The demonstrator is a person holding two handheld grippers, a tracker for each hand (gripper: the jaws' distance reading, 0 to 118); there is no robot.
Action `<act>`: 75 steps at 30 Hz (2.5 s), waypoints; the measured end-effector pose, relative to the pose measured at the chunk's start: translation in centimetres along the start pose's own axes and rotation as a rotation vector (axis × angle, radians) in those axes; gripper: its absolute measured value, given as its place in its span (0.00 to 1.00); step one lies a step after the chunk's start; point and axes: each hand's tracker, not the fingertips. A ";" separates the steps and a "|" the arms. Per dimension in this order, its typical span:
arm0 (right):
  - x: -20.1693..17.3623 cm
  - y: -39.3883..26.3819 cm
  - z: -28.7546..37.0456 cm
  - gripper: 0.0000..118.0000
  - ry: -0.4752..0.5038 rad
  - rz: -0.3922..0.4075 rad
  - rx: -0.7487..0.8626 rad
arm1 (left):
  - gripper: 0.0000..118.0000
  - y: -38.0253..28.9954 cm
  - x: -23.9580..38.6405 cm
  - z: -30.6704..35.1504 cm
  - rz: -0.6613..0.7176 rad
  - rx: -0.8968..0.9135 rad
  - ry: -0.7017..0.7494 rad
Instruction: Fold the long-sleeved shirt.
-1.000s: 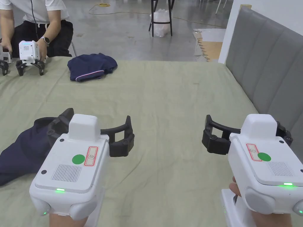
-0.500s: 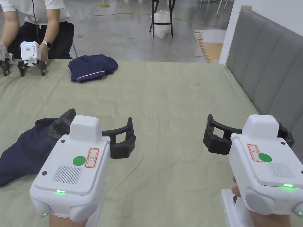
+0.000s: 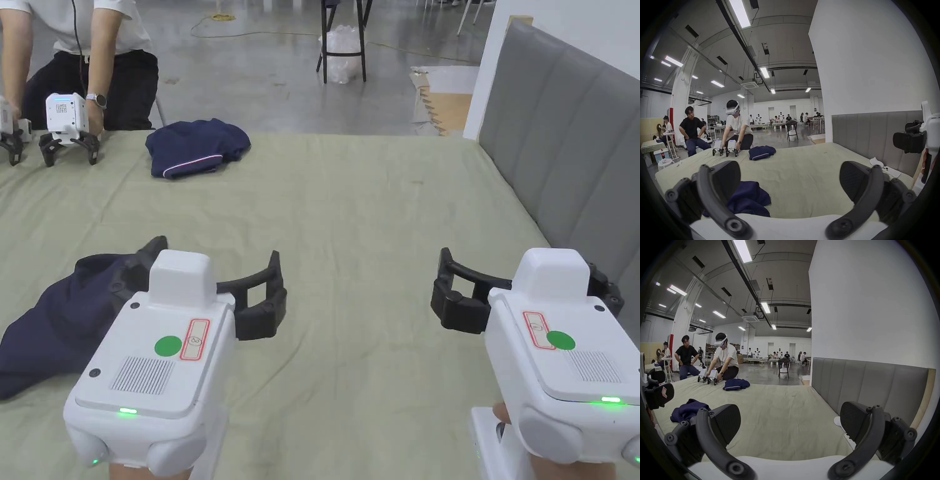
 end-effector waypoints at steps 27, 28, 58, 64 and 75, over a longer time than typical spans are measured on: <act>-23.0 1.6 -0.4 0.01 0.530 -0.030 -0.004 | 0.03 -0.6 -15.6 8.7 -0.023 -0.058 0.478; -23.7 1.7 -0.4 0.01 0.550 -0.023 -0.003 | 0.03 -0.7 -16.1 9.0 -0.020 -0.064 0.481; -22.7 -2.0 -5.1 0.01 0.531 0.031 -0.191 | 0.10 -5.7 -20.7 -19.0 0.166 -0.774 0.151; -16.4 -0.3 -4.4 0.01 0.418 -0.016 -0.155 | 0.10 4.1 -10.1 -17.1 0.212 -0.552 -0.180; 1.2 3.1 -0.3 0.01 0.018 -0.056 -0.097 | 0.10 1.8 21.5 -20.3 0.196 -0.606 -0.764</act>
